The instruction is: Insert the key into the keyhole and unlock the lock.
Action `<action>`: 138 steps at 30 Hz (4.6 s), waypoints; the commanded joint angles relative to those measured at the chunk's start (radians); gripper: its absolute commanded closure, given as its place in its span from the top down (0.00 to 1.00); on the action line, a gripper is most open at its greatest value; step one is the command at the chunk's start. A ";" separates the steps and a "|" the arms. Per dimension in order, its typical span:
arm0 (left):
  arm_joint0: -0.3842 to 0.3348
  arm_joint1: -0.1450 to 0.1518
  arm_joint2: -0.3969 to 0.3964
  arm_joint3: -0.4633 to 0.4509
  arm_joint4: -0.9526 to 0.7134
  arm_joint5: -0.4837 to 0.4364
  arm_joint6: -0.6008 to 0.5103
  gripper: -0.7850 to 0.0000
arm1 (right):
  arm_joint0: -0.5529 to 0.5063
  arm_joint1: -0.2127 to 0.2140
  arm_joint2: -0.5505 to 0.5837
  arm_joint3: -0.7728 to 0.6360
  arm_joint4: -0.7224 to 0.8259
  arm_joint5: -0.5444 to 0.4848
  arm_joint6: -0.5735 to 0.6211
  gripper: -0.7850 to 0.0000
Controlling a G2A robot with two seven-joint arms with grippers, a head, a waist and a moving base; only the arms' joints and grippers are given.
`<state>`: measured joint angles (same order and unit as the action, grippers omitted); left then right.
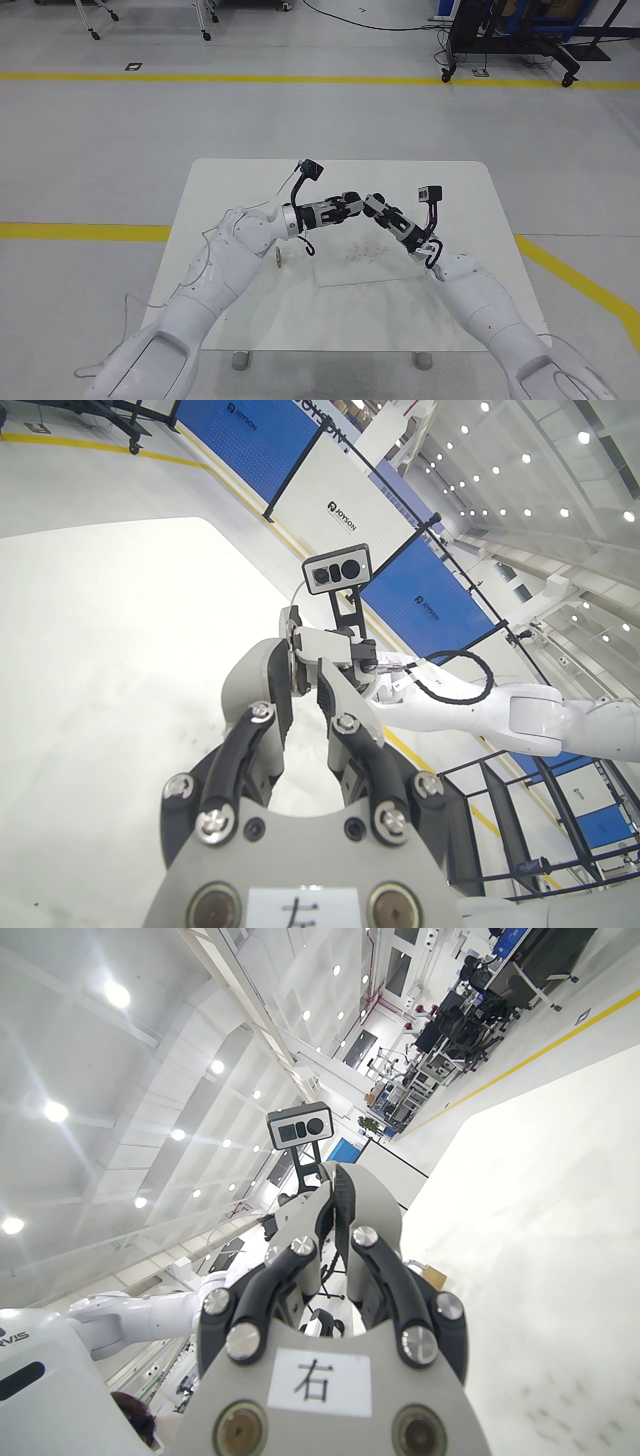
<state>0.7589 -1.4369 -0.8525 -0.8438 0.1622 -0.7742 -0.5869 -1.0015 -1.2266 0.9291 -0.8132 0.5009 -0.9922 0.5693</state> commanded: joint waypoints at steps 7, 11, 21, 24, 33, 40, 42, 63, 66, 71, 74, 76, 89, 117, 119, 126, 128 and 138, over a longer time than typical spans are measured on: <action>-0.005 0.000 0.001 0.004 0.012 0.001 -0.003 0.05 | -0.003 -0.004 0.012 -0.005 0.002 0.003 0.015 0.00; -0.007 0.002 -0.004 0.008 0.014 0.001 -0.005 0.00 | -0.005 -0.007 0.017 -0.004 -0.001 0.004 0.018 0.00; -0.004 0.008 -0.015 0.000 0.050 0.006 0.023 0.00 | -0.011 -0.012 0.031 -0.011 0.011 0.013 0.040 0.00; -0.003 0.009 -0.018 -0.004 0.057 0.007 0.029 0.00 | -0.014 -0.013 0.034 -0.012 0.020 0.018 0.047 0.67; 0.007 0.013 -0.033 -0.011 0.072 0.016 0.073 0.00 | -0.021 -0.016 0.044 -0.009 0.046 0.049 0.040 1.00; 0.017 0.014 -0.033 -0.029 0.086 0.040 0.078 0.00 | -0.021 -0.016 0.044 -0.009 0.046 0.049 0.040 1.00; 0.024 0.017 -0.031 -0.051 0.096 0.054 0.057 0.00 | -0.021 -0.016 0.044 -0.009 0.046 0.049 0.040 1.00; 0.012 0.036 -0.010 -0.085 0.054 0.000 -0.165 0.00 | 0.007 0.093 0.136 -0.094 -0.336 -0.020 0.239 0.23; 0.008 0.037 -0.010 -0.079 0.047 -0.005 -0.171 0.00 | 0.015 0.097 0.113 -0.085 -0.323 -0.020 0.239 0.20; 0.004 0.038 -0.006 -0.075 0.043 -0.001 -0.174 0.00 | 0.030 0.103 0.089 -0.076 -0.295 -0.020 0.239 0.13; 0.004 0.039 -0.003 -0.076 0.042 0.001 -0.174 0.00 | 0.037 0.107 0.081 -0.072 -0.280 -0.020 0.239 0.15; 0.003 0.039 -0.001 -0.076 0.041 0.001 -0.176 0.00 | 0.040 0.109 0.075 -0.068 -0.271 -0.020 0.238 0.15; 0.000 0.041 0.007 -0.068 0.036 0.007 -0.164 0.00 | 0.037 0.115 0.035 -0.060 -0.177 -0.020 0.239 0.00; 0.027 0.134 -0.120 -0.344 0.464 0.399 -0.407 1.00 | 0.053 0.135 0.091 0.040 -0.091 -0.020 0.166 0.00; 0.067 0.158 -0.166 -0.461 0.492 0.472 -0.537 1.00 | 0.053 0.135 0.091 0.040 -0.091 -0.020 0.166 0.00; 0.199 0.200 -0.229 -0.748 0.566 0.807 -0.940 1.00 | 0.053 0.135 0.091 0.040 -0.091 -0.020 0.166 0.00; 0.214 0.200 -0.205 -0.751 0.575 0.856 -0.949 1.00 | 0.053 0.135 0.091 0.040 -0.091 -0.020 0.166 0.00; 0.206 0.194 -0.134 -0.656 0.661 1.023 -0.928 0.77 | 0.053 0.135 0.091 0.040 -0.091 -0.020 0.166 0.00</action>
<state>0.9647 -1.2431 -0.9850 -1.5010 0.8161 0.2362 -1.5278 -0.9482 -1.0915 1.0198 -0.7734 0.4101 -1.0123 0.7355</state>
